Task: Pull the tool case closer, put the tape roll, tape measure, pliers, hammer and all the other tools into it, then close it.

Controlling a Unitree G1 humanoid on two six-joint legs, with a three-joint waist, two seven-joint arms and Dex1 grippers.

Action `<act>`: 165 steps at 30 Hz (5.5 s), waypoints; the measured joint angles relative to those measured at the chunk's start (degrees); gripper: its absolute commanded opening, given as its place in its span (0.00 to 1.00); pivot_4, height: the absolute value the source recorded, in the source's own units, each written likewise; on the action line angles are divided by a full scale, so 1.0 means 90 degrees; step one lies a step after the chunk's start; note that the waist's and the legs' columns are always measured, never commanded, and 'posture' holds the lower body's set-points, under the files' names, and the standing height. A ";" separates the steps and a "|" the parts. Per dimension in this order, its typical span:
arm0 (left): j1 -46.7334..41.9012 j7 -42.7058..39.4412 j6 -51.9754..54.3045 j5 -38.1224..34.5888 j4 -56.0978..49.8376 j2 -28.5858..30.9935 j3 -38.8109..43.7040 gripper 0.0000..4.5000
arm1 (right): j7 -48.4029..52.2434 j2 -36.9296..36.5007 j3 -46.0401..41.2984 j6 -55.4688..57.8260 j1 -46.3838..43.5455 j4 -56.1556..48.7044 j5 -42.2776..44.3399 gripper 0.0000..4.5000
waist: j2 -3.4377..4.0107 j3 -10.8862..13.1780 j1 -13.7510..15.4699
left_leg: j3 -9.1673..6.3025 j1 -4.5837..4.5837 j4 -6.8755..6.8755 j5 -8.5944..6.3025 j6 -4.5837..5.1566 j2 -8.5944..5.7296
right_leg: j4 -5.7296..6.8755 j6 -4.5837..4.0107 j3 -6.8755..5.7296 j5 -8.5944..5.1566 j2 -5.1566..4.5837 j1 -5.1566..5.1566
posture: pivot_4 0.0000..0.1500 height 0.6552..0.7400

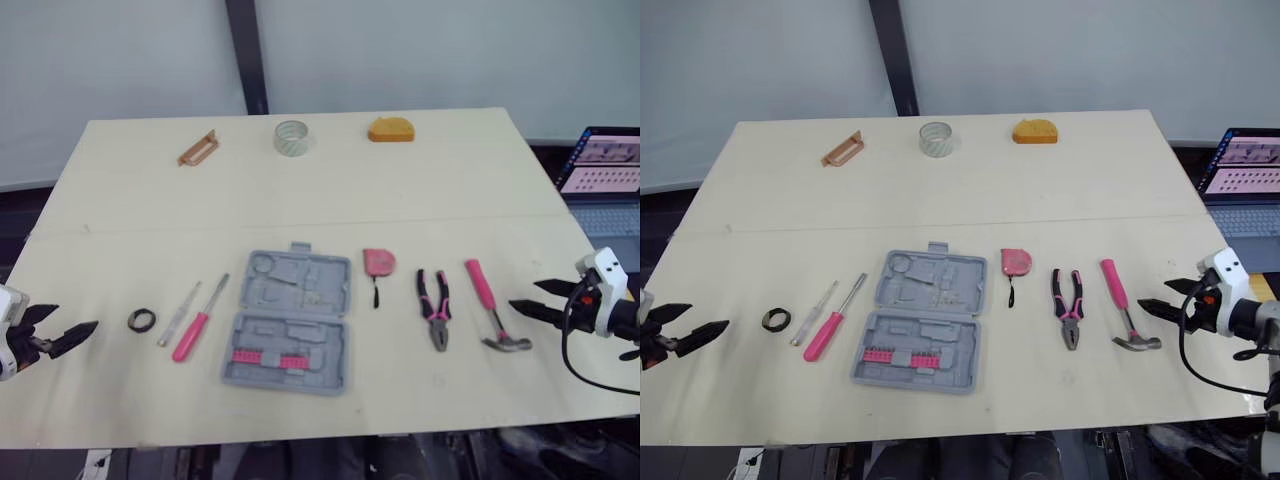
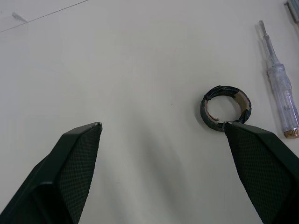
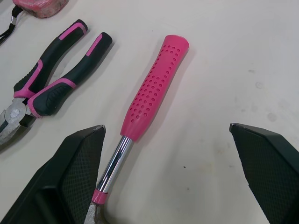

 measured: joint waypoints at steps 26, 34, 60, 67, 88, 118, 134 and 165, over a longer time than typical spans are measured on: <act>-0.0203 -0.0033 -0.0397 0.0223 0.0531 0.0000 -0.0127 0.99 | -0.0081 -0.0006 0.0000 0.0002 -0.0071 0.0006 -0.0005 1.00 | 0.0000 0.0000 -0.0001 | 0.0000 0.0001 0.0000 0.0000 0.0000 0.0000 | 0.0005 0.0000 0.0000 0.0000 0.0000 0.0000 | 1.00 1.00; -0.0202 0.0042 -0.0529 0.0238 0.0675 0.0000 -0.0140 0.99 | -0.0128 -0.0185 -0.0225 0.0117 -0.0092 0.0022 0.0028 1.00 | 0.0000 0.0000 -0.0009 | 0.0000 0.0001 0.0001 0.0000 0.0000 0.0000 | 0.0006 0.0000 0.0000 0.0000 0.0000 0.0000 | 1.00 1.00; -0.1553 0.0067 0.0982 0.0792 -0.2800 -0.1085 -0.3127 0.01 | -0.2019 0.2103 0.2144 0.2951 0.0908 -0.6102 0.0443 0.00 | -0.0005 -0.0003 0.0022 | -0.0002 0.0000 0.0020 -0.0004 0.0000 0.0000 | 0.0031 0.0000 0.0003 0.0000 0.0000 -0.0005 | 1.00 1.00; -0.1836 0.0033 0.0784 0.1252 -0.2447 -0.1241 -0.3681 0.01 | -0.2356 0.2379 0.2758 0.3022 0.0638 -0.6029 -0.0050 0.00 | -0.0005 -0.0004 0.0022 | -0.0002 -0.0001 0.0021 -0.0004 0.0000 0.0000 | 0.0032 0.0000 0.0002 0.0000 0.0000 -0.0005 | 1.00 1.00; -0.2248 0.0212 0.0252 0.1785 -0.1743 -0.1916 -0.3979 0.01 | -0.2428 0.2895 0.3172 0.3064 0.0447 -0.5551 -0.0478 0.00 | -0.0009 -0.0006 0.0042 | -0.0003 -0.0001 0.0026 -0.0004 0.0001 -0.0001 | 0.0036 0.0000 0.0002 0.0000 -0.0001 -0.0005 | 1.00 1.00; -0.0036 -0.0107 0.1357 0.1451 -0.4414 -0.1353 -0.3874 0.01 | -0.1747 0.2297 0.3292 0.3479 0.1180 -0.6480 -0.0158 0.00 | -0.0006 -0.0010 0.0028 | -0.0004 0.0004 0.0021 -0.0008 0.0002 0.0000 | 0.0033 0.0000 0.0008 0.0000 -0.0001 -0.0004 | 1.00 1.00; 0.0596 -0.0122 0.1771 0.1243 -0.5043 -0.1096 -0.3785 0.01 | -0.1563 0.1984 0.3349 0.3815 0.1366 -0.6747 0.0185 0.00 | -0.0006 -0.0010 0.0043 | -0.0004 0.0003 0.0022 -0.0010 0.0002 0.0000 | 0.0031 -0.0001 0.0008 0.0000 -0.0001 -0.0004 | 1.00 1.00; 0.0771 -0.0086 0.1772 0.1228 -0.5242 -0.0988 -0.3862 0.01 | -0.1557 0.1849 0.3499 0.3904 0.1550 -0.6943 0.0320 0.00 | -0.0006 -0.0010 0.0073 | -0.0003 0.0002 0.0023 -0.0011 0.0001 0.0000 | 0.0029 -0.0001 0.0009 0.0000 -0.0001 -0.0004 | 1.00 1.00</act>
